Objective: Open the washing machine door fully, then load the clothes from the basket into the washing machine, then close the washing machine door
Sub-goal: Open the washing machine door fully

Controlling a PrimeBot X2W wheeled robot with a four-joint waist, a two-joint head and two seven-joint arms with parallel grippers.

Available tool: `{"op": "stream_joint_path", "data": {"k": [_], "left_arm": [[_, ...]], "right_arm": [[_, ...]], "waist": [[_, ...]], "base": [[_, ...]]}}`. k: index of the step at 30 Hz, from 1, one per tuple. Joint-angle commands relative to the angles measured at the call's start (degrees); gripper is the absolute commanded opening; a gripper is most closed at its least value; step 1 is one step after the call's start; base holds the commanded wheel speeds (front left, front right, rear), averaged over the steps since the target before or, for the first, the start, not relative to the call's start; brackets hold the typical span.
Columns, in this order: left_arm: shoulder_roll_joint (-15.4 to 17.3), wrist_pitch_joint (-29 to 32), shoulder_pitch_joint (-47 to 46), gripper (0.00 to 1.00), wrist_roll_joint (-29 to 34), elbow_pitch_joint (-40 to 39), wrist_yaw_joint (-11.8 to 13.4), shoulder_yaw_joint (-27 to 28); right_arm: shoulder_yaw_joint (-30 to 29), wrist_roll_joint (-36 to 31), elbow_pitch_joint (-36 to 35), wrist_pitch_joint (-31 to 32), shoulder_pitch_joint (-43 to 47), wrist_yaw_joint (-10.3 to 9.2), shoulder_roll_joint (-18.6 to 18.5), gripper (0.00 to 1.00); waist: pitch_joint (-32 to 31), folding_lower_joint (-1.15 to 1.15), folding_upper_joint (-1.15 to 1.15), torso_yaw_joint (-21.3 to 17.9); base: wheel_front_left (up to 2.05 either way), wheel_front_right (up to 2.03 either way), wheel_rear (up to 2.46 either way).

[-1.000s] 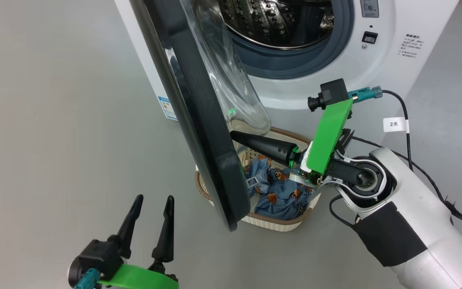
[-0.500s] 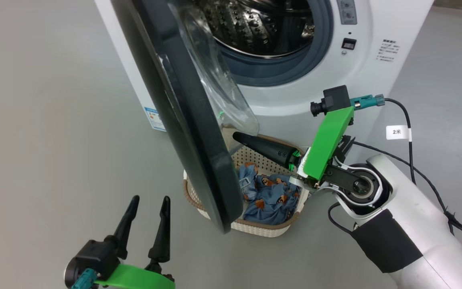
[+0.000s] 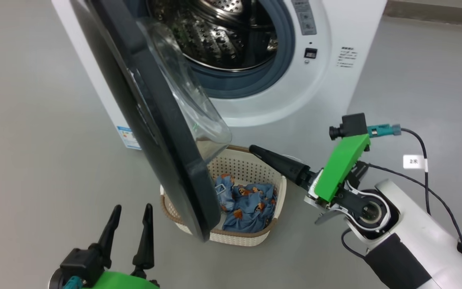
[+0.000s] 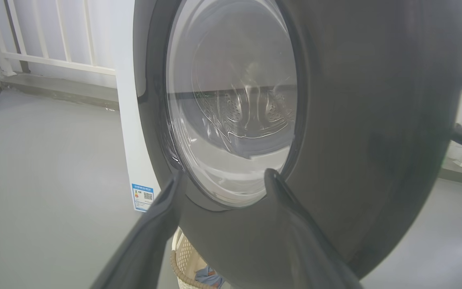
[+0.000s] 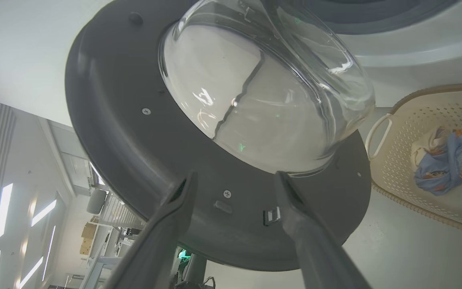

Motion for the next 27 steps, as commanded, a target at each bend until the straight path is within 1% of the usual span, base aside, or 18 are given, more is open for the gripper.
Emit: {"op": "stream_joint_path", "data": {"k": [1,11,17,24,25,27], "left_arm": [[0.62,-0.37,-0.30,1.00,0.68,-1.20,-0.32,2.18],[0.62,-0.37,1.00,1.00,1.78,-1.44,-0.81,5.25],[0.62,-0.37,2.15,1.00,2.23,-1.75,-0.98,6.60],[0.62,-0.37,3.51,1.00,2.72,-1.76,-1.13,8.32],[0.62,-0.37,3.51,1.00,2.72,-1.76,-1.13,8.32],[0.62,-0.37,3.92,1.00,2.79,-1.90,-1.18,8.90]], "right_arm": [[0.67,-0.94,-1.71,-0.95,0.79,0.34,0.14,1.00],[3.26,-1.70,-1.57,-6.95,5.94,0.34,-4.61,1.00],[4.70,-2.24,-1.10,-11.18,8.53,0.34,-7.44,1.00],[6.29,-3.20,0.55,-18.48,12.07,0.34,-10.86,1.00],[6.29,-3.20,0.55,-18.48,12.07,0.34,-10.86,1.00],[6.89,-3.60,1.18,-22.02,13.56,0.34,-12.26,1.00]], "waist": [[-0.81,0.00,0.00,-1.38],[-1.62,0.00,0.00,-5.09],[-2.28,0.00,0.00,-6.62],[-3.36,0.00,0.00,-7.68],[-3.36,0.00,0.00,-7.68],[-3.50,0.00,0.00,-7.98]], "base": [[0.00,0.00,0.00],[0.00,0.00,0.00],[0.00,0.00,0.00],[0.00,0.00,0.00],[0.00,0.00,0.00],[0.00,0.00,0.00]]}}
